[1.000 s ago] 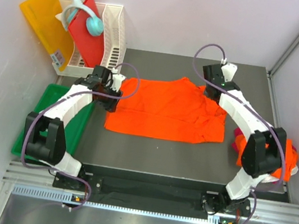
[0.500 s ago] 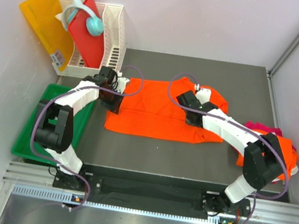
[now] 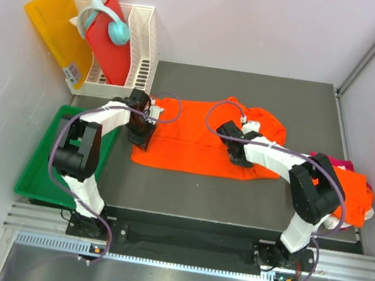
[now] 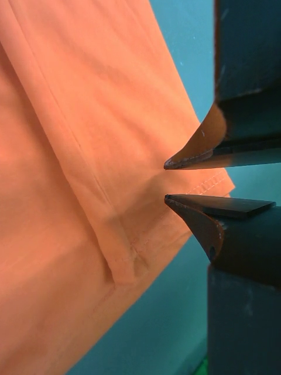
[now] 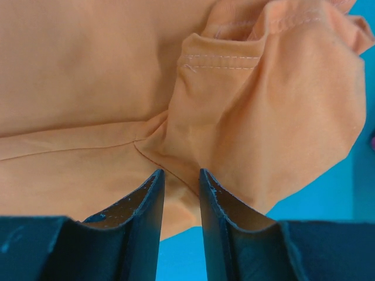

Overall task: Fold and stack the t-shirts
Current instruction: Fold the flattened tshirt in 1/3 of the way

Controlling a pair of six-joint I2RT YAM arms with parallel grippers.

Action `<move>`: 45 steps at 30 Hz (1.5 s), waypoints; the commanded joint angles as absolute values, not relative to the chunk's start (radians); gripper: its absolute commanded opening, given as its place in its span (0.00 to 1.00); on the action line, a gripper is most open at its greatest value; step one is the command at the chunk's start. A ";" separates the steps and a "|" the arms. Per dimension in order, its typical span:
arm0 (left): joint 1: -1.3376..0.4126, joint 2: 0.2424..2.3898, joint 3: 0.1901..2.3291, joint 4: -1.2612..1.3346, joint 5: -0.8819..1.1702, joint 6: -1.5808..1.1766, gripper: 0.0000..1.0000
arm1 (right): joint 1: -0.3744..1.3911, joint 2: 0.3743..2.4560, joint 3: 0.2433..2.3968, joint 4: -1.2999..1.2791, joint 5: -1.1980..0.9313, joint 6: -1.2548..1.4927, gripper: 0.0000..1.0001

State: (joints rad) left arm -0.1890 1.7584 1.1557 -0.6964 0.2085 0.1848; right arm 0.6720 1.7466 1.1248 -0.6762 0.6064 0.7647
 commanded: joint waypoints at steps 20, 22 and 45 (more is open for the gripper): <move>-0.209 1.824 1.215 -0.953 0.077 0.350 0.22 | 0.701 1.821 1.052 -0.726 0.519 0.857 0.26; -0.209 1.816 1.207 -0.969 0.063 0.374 0.22 | 0.712 1.807 1.032 -0.735 0.514 0.868 0.26; -0.209 1.597 1.069 -1.026 0.047 0.445 0.17 | 0.873 1.723 0.865 -0.785 0.468 1.035 0.26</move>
State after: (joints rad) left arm -0.2077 1.6993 1.0634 -1.0359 0.0418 0.4370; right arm 0.8417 1.6794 0.9344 -0.6460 0.6613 1.0012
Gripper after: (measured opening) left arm 0.175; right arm 0.261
